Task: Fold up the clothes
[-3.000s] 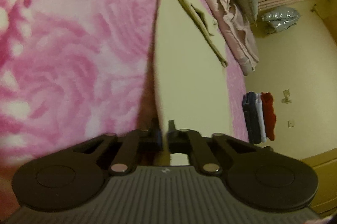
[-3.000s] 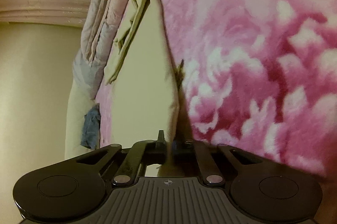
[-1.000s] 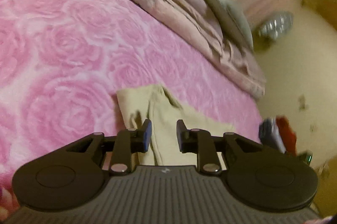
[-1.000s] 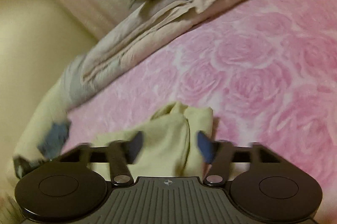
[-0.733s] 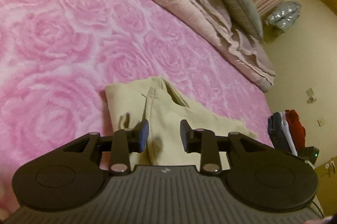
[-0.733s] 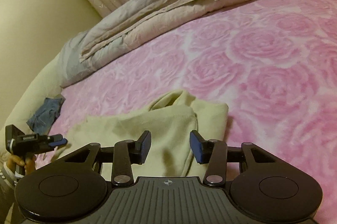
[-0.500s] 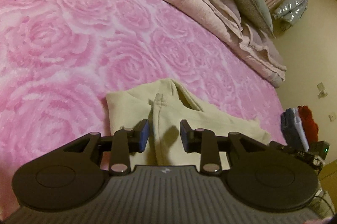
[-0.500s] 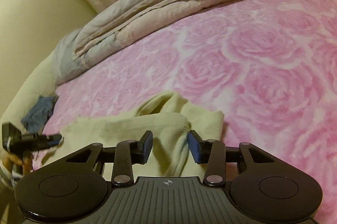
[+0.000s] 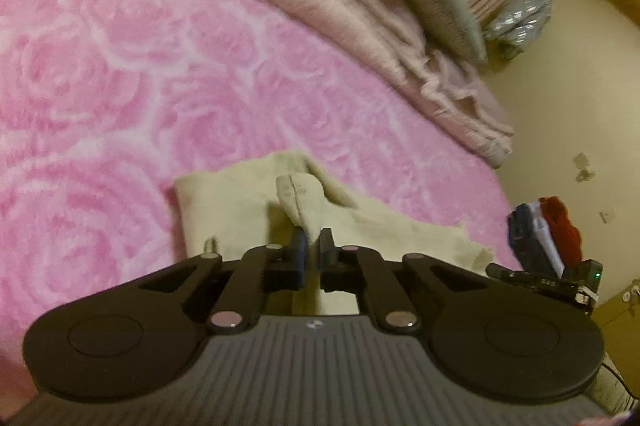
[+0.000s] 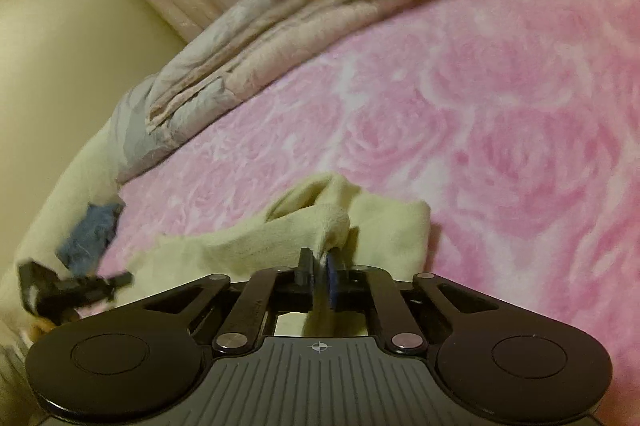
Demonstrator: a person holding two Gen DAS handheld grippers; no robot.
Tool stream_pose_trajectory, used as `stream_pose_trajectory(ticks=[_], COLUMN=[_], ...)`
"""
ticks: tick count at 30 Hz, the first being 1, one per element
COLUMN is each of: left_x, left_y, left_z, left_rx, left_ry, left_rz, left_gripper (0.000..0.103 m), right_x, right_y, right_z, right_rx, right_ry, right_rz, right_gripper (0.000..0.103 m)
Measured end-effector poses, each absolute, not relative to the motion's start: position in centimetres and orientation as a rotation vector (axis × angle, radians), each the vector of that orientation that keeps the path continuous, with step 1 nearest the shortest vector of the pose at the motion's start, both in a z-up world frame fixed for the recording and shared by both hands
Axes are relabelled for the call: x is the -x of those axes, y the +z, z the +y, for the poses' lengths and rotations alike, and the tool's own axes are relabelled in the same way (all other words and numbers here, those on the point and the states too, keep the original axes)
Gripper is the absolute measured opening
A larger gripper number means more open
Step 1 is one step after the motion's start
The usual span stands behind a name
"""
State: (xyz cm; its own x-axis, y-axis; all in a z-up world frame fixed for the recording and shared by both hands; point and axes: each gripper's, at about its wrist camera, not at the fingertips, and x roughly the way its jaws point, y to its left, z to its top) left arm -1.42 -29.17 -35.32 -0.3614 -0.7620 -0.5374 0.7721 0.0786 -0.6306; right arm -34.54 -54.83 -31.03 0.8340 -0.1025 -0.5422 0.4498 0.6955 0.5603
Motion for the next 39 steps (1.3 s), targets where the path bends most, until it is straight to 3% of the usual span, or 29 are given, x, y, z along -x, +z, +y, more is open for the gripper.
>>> stream_pose_trajectory(ticks=[7, 17, 18, 19, 20, 21, 24, 25, 27, 34, 39], left_x=[1.8, 2.5, 2.6, 2.6, 2.6, 2.7, 3.9, 4.6, 6.9, 9.3, 8.9], left_y=[-33.0, -35.9, -35.8, -35.4, -35.0, -34.3, -31.9, -31.3, -30.8, -36.0, -34.9], left_z=[-28.5, -31.9, -31.9, -31.7, -31.5, -31.3, -31.1, -31.4, -32.5, -37.4, -36.9], left_rx=[0.033, -0.139, -0.151, -0.161, -0.167, -0.171, -0.222, -0.256, -0.354, -0.501, -0.470], left_ry=[-1.632, -1.484, -1.461, -1.435, -1.412, -1.394, -1.407, -1.430, -1.486, -1.451, -1.415], left_rz=[0.888, 0.932, 0.924, 0.908, 0.892, 0.872, 0.790, 0.773, 0.749, 0.840, 0.816], left_gripper=[0.003, 0.007, 0.010, 0.011, 0.012, 0.012, 0.012, 0.012, 0.012, 0.010, 0.007], right_x=[34.0, 29.6, 29.4, 29.5, 29.6, 29.7, 29.5, 28.9, 27.1, 23.2, 24.9], right_y=[-28.2, -31.5, -31.6, -31.2, -30.7, -29.9, -28.1, -27.9, -28.4, -34.6, -33.3], right_z=[-54.0, -55.4, -55.2, -54.8, -54.4, -53.7, -52.0, -51.3, -50.3, -52.6, -53.5], right_rx=[-0.560, -0.553, -0.549, -0.522, -0.493, -0.432, -0.330, -0.321, -0.311, -0.367, -0.399], right_ry=[-0.394, -0.514, -0.531, -0.567, -0.603, -0.642, -0.626, -0.576, -0.494, -0.526, -0.609], right_rz=[0.433, 0.623, 0.635, 0.632, 0.629, 0.612, 0.594, 0.603, 0.648, 0.759, 0.719], right_gripper=[0.004, 0.006, 0.022, 0.053, 0.069, 0.076, 0.073, 0.058, 0.051, 0.050, 0.050])
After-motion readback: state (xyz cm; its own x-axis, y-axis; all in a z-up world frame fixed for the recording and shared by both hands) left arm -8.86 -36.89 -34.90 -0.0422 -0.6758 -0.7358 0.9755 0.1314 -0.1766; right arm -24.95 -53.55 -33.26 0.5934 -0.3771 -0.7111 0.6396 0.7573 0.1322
